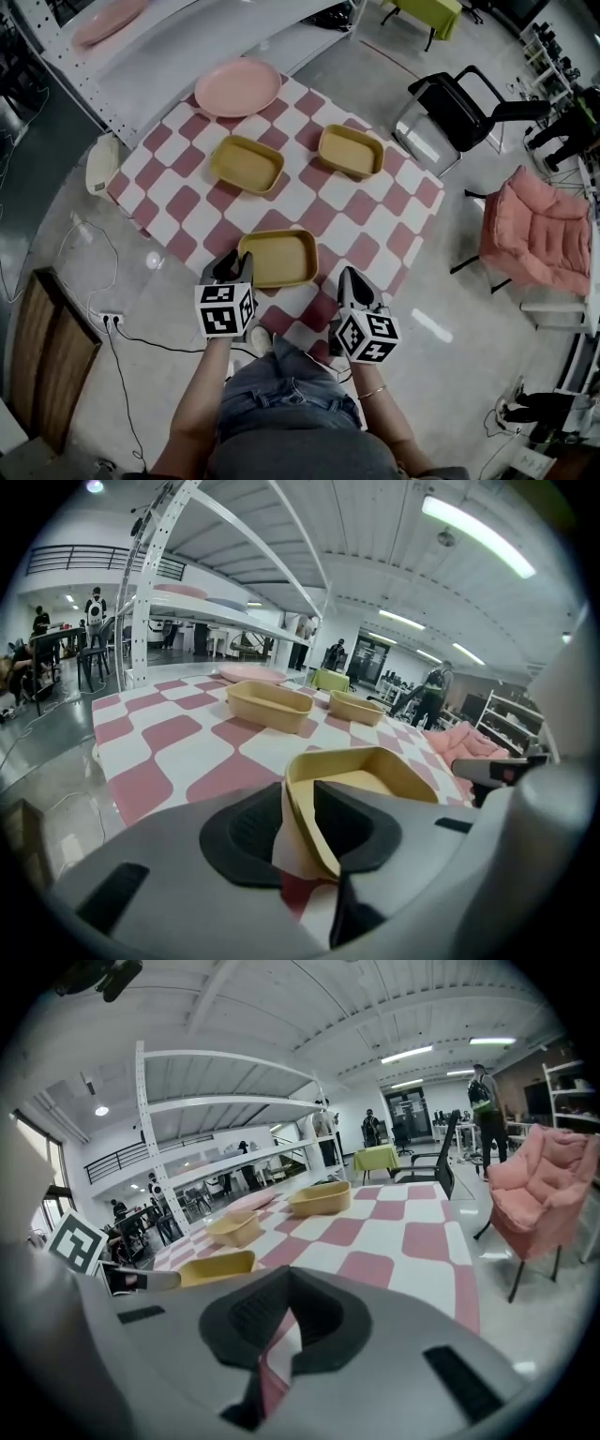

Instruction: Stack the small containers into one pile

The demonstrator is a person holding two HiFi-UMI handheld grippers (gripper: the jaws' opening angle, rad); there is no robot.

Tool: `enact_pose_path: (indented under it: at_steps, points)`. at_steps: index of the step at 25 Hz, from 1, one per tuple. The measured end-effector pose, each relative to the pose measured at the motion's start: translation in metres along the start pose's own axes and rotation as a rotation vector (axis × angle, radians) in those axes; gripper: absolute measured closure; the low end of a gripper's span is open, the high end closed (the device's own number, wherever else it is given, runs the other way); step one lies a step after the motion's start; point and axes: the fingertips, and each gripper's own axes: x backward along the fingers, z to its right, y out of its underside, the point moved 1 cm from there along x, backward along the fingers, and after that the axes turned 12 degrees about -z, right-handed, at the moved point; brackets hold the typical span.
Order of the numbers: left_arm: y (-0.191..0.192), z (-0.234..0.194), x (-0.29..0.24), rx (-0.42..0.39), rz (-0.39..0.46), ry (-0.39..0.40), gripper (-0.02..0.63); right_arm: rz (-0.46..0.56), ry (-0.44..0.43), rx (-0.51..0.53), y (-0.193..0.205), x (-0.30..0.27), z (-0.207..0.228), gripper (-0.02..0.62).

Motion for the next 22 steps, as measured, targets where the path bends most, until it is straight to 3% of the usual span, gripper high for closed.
enact_pose_path:
  at_steps: [8,22]
  points:
    - [0.003,-0.003,-0.016,0.03,-0.075,-0.046,0.495,-0.044,-0.016,-0.015,0.004,-0.017,0.005,0.584]
    - [-0.001,-0.009,-0.03,0.024,-0.113,-0.161,0.551,-0.051,-0.016,-0.036,-0.001,-0.021,0.012,0.584]
